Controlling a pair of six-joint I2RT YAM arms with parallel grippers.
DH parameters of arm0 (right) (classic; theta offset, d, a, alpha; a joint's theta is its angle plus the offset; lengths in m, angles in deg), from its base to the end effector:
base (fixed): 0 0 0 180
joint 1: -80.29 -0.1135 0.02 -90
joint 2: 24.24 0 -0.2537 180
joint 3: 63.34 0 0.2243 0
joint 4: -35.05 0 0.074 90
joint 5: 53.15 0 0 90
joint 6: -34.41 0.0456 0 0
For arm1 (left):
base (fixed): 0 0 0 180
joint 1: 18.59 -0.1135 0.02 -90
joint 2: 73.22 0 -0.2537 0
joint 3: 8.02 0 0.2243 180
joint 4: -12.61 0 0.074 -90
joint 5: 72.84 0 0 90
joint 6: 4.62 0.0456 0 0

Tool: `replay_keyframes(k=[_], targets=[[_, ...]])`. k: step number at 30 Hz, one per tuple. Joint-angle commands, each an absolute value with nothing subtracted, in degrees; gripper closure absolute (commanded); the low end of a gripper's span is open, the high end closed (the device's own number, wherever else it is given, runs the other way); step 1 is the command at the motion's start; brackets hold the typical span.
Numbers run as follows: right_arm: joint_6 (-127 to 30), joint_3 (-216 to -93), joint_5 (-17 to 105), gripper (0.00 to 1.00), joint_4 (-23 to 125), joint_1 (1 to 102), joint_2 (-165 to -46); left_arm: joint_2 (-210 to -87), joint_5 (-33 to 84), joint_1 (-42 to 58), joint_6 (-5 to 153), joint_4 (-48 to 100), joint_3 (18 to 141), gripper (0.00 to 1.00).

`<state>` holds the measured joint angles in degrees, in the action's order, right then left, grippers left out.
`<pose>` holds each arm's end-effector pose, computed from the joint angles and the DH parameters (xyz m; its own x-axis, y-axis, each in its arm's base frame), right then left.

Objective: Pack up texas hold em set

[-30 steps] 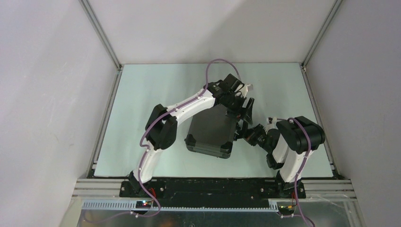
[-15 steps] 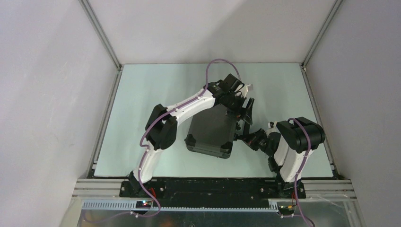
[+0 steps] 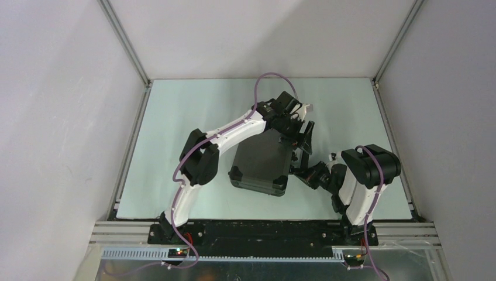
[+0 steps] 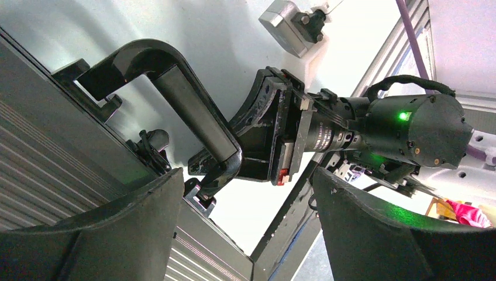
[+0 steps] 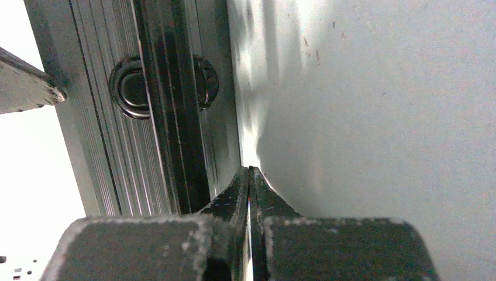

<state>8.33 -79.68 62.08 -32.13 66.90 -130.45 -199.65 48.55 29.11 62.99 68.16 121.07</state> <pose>0.1878 0.0647 0.0884 -0.6968 0.6693 -0.2579 0.0768 0.4271 0.9010 0.2939 -0.3583 0.2380 -0.8173 0.4151 -0.3996 0.5749 0.5410 -0.6139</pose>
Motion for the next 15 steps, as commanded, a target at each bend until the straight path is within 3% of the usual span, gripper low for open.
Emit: replay_keyframes(k=[1, 15], targets=[[11.0, -71.7, 65.0, 1.00, -32.9, 65.6, -129.1, -194.0, 48.4, 28.4, 64.4, 67.7, 121.0, 0.14], [10.4, -72.8, 64.3, 1.00, -24.0, 58.3, -131.0, -191.1, 48.2, 27.8, 64.6, 67.7, 118.8, 0.14]])
